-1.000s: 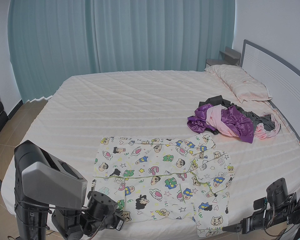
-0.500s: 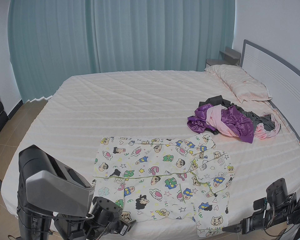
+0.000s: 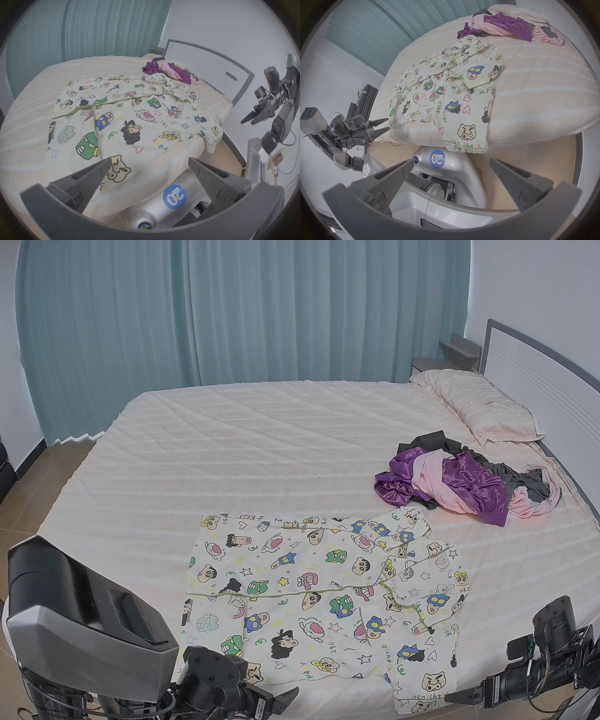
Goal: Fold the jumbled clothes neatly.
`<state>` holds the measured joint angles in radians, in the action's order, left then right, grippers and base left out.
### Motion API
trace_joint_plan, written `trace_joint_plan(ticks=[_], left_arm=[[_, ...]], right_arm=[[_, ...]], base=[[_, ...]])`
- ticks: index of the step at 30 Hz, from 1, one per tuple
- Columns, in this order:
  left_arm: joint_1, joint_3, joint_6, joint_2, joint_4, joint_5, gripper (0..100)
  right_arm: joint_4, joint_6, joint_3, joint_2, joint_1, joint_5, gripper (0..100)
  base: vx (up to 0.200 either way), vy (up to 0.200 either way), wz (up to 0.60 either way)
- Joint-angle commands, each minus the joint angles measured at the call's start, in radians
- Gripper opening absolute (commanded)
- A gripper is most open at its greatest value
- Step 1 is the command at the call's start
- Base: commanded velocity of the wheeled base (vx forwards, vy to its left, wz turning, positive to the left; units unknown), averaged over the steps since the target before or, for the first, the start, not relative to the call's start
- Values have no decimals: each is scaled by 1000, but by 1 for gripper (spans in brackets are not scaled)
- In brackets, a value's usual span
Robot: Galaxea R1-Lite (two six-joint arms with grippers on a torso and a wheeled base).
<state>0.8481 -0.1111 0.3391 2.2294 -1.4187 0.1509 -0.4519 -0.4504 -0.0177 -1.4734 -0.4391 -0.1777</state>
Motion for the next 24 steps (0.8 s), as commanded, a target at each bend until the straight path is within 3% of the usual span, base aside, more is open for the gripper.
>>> trace_joint_plan(ticks=[1, 6, 12, 16, 24], left_arm=[[-1, 16, 41, -63, -25, 9, 100], [-47, 37, 204, -96, -22, 90, 100], [-129, 39, 385, 13, -22, 230, 100], [-129, 37, 501, 26, -20, 240, 100], [-123, 2, 638, 33, -20, 242, 100]], right_arm=[[-2, -1, 18, -7, 0, -2, 100], [-5, -2, 18, -7, 0, -2, 100], [-7, -4, 18, -7, -1, 0, 100], [-4, -4, 18, 2, -1, 0, 100], [-2, -4, 18, 5, -1, 1, 100]], base=[[0, 0, 0], [0, 0, 0], [0, 0, 0], [0, 0, 0], [0, 0, 0]])
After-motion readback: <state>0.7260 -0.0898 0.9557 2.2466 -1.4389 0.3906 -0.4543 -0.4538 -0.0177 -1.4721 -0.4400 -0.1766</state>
